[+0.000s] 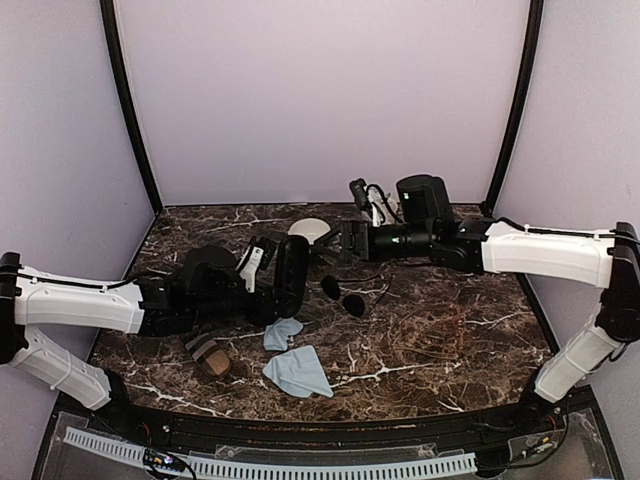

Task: Organize the sunglasses
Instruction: Pass from the left arm to the right

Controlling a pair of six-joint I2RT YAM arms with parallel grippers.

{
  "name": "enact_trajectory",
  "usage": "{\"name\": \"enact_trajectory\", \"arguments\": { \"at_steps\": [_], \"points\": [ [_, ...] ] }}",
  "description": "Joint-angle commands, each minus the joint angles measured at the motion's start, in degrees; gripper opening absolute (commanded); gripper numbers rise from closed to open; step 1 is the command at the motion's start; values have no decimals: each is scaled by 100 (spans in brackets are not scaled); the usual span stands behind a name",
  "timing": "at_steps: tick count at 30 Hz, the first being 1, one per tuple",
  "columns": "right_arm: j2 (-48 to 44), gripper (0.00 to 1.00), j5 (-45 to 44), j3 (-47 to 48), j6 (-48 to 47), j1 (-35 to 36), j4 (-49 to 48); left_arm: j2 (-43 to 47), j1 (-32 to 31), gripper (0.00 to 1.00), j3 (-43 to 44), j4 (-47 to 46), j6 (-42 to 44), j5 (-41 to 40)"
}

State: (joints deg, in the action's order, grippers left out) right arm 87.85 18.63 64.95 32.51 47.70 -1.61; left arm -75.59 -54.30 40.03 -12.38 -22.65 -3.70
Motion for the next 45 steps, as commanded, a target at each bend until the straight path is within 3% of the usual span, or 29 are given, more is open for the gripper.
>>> {"name": "enact_trajectory", "arguments": {
  "at_steps": [1, 5, 8, 16, 22, 27, 30, 45],
  "points": [
    [-201, 94, 342, -184, -235, -52, -377, 288, -60, 0, -85, -472, 424, -64],
    [-269, 93, 580, -274, -505, -57, -474, 336, -63, 0, -112, -562, 546, -19],
    [-345, 94, 737, -452, -743, -66, -634, 430, -56, 0, -203, -907, 430, 493],
    [-448, 99, 1504, -628, -959, -168, -1014, 174, 493, 0, -408, -2430, -923, 3129],
    [-383, 98, 2063, -648, -770, -205, -1464, -241, 639, 0, -227, -2725, -1154, 4312],
    [-104, 81, 2445, -459, -600, -204, -1626, -596, 640, 0, -92, -2995, -1397, 5051],
    [-92, 69, 2607, -545, -462, -204, -1850, -640, 648, 0, -107, -3076, -1464, 5099],
    [-80, 32, 2738, -730, -226, -204, -2073, -930, 666, 3, 35, -3259, -1635, 5350]
  ]
}}
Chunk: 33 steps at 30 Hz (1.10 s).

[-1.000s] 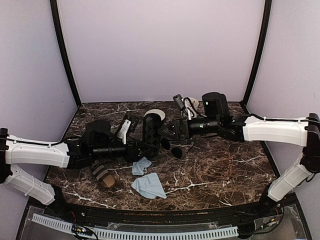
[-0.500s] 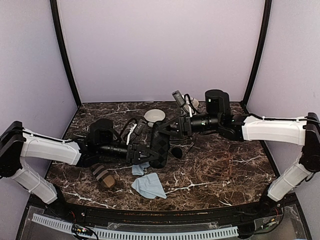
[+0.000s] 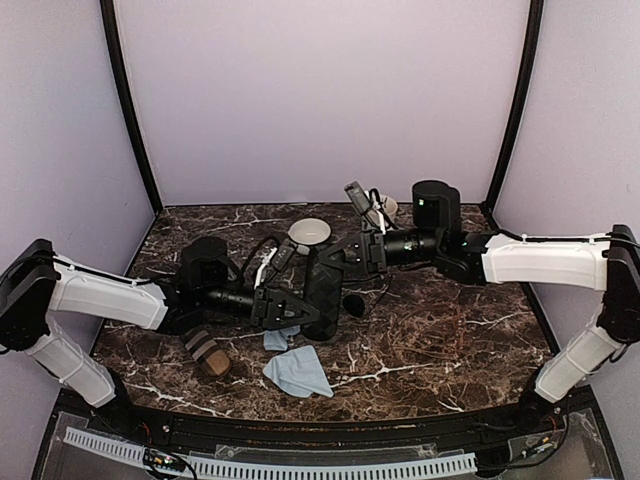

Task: Organize the sunglasses
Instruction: Pass from the left arm to the right, then pass from the right arm to the left

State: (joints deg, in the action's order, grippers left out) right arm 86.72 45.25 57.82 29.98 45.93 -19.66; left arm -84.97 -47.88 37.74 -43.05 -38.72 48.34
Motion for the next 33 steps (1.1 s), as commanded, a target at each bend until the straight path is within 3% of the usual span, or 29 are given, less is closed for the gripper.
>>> {"name": "enact_trajectory", "arguments": {
  "at_steps": [1, 3, 6, 12, 20, 33],
  "points": [
    [18, 26, 0, -9, 3, -28, -225, 7, 24, 5, 283, -158, -16, 131],
    [-17, 19, -198, 36, -57, -33, -42, 36, 32, 15, 287, -88, -5, 67],
    [-11, 0, -729, 241, -154, -51, 525, 149, 41, 43, 297, 265, 116, -270],
    [207, 0, -1853, 776, 113, -69, 1478, 489, 35, 97, 677, 1954, 479, -2143],
    [416, 0, -2771, 1054, 1001, 34, 1753, 116, -507, 99, 1619, 3525, 1039, -4268],
    [719, 0, -3153, 1170, 1142, 118, 1942, -581, -885, 95, 2405, 4585, 1405, -5185]
  ]
}}
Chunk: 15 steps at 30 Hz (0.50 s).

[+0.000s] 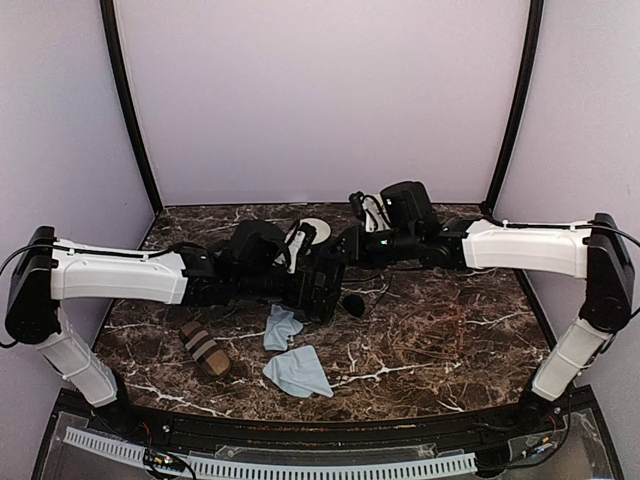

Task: Organize the sunglasses
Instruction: Pass from the right arm to the left

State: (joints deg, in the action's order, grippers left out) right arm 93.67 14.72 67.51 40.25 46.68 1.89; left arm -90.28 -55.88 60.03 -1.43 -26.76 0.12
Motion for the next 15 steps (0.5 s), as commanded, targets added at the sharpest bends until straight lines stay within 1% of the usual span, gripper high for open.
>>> {"name": "enact_trajectory", "arguments": {
  "at_steps": [1, 10, 15],
  "points": [
    [29, 0, -87, 208, 116, 48, -222, -74, -89, 95, 176, 424, 215, -371],
    [51, 0, -134, 178, 62, 49, -189, -57, -99, 87, 70, 267, 268, -300],
    [73, 0, -78, 158, 62, 54, -248, -38, -99, 78, -5, 160, 303, -236]
  ]
}}
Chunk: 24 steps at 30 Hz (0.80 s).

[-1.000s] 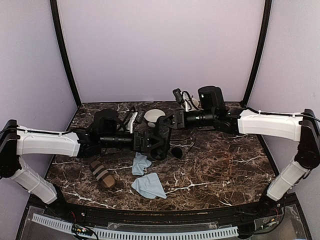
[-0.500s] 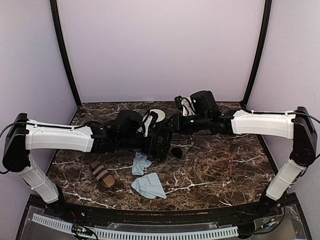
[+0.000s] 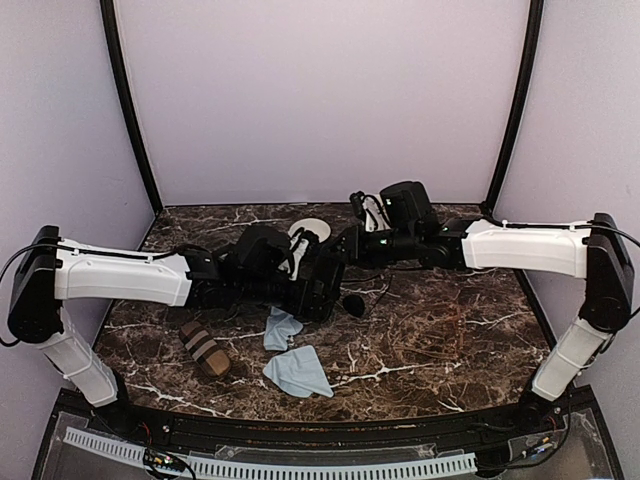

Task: Organize the sunglasses
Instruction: Pass from the right arm to the left

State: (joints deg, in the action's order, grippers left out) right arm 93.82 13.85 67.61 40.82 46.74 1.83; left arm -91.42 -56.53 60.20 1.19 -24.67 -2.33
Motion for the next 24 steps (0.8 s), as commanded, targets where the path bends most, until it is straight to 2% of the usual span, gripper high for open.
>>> {"name": "enact_trajectory", "arguments": {
  "at_steps": [1, 5, 8, 11, 14, 16, 19, 22, 24],
  "points": [
    [57, 0, 12, 147, 2, 46, -246, 94, -33, 75, -45, -121, 100, 5],
    [50, 0, 29, 122, -51, 48, -252, 295, -33, 65, -232, -340, 103, -30],
    [54, 1, 61, 66, -104, 31, -303, 413, -24, 54, -327, -441, 173, -48],
    [62, 6, 146, 20, -109, 26, -381, 446, -16, 42, -352, -442, 196, -27],
    [54, 16, 199, 16, -128, 14, -402, 494, -8, 31, -410, -453, 166, -31],
    [9, 34, 250, -13, -176, -22, -408, 557, 29, 22, -464, -460, 118, -19],
    [-185, 63, 375, -116, -283, -125, -512, 676, 173, 13, -578, -511, 47, 152],
    [-546, 80, 790, -567, -511, -298, -830, 882, 452, 5, -782, -676, -10, 627],
    [-737, 87, 1187, -762, -769, -389, -1087, 1026, 669, 1, -958, -940, -10, 1126]
  ]
}}
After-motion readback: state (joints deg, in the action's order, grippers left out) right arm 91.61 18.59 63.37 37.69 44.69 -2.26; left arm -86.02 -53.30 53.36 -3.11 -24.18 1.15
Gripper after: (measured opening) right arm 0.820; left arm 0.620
